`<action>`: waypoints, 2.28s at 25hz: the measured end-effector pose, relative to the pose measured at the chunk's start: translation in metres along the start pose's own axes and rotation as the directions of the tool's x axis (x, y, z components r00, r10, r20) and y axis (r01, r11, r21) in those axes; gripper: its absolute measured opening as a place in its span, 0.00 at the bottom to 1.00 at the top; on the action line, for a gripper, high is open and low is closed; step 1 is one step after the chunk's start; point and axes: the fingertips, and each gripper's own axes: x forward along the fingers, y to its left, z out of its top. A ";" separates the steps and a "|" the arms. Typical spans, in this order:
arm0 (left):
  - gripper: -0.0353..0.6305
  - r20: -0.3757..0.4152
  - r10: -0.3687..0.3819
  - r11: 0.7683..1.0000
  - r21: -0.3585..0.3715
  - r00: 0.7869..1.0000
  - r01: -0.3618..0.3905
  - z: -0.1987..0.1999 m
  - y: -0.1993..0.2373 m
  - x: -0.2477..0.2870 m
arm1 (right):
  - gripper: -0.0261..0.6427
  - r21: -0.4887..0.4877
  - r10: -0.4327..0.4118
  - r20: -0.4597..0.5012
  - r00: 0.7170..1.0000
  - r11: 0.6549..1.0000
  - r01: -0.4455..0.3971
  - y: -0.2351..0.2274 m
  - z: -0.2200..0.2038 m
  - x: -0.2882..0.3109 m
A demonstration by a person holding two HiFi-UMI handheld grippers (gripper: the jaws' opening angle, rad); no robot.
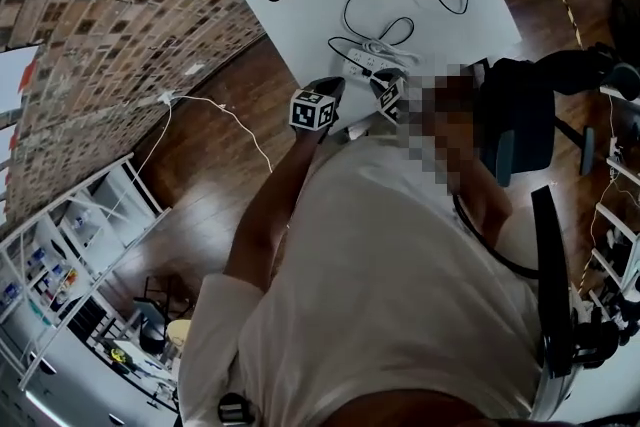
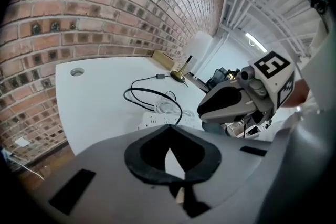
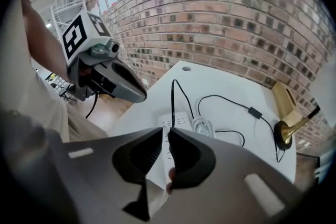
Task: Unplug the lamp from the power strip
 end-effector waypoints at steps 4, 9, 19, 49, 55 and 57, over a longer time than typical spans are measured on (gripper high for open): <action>0.06 -0.064 0.025 1.000 0.006 0.998 -0.025 -0.010 0.010 0.032 | 0.10 -0.068 0.042 -0.033 0.999 0.997 -0.045 -0.003 -0.002 0.012; 0.06 -0.122 0.071 0.995 0.080 0.990 -0.061 -0.018 0.027 0.059 | 0.11 -0.121 0.082 -0.079 0.993 0.988 -0.091 -0.005 -0.005 0.028; 0.06 -0.137 0.117 0.993 0.049 0.984 -0.111 -0.020 0.034 0.086 | 0.12 -0.215 0.151 -0.121 0.981 0.961 -0.174 -0.014 -0.011 0.048; 0.05 -0.074 0.308 0.904 0.333 0.949 -0.267 -0.033 0.036 0.106 | 0.07 -0.404 0.256 -0.209 0.944 0.856 -0.321 0.000 -0.010 0.062; 0.04 -0.079 0.291 0.906 0.342 0.953 -0.249 -0.032 0.032 0.110 | 0.07 -0.343 0.278 -0.166 0.946 0.884 -0.319 -0.006 -0.011 0.057; 0.04 -0.085 0.291 0.904 0.350 0.953 -0.245 -0.033 0.033 0.110 | 0.07 -0.317 0.281 -0.147 0.949 0.895 -0.314 -0.007 -0.010 0.057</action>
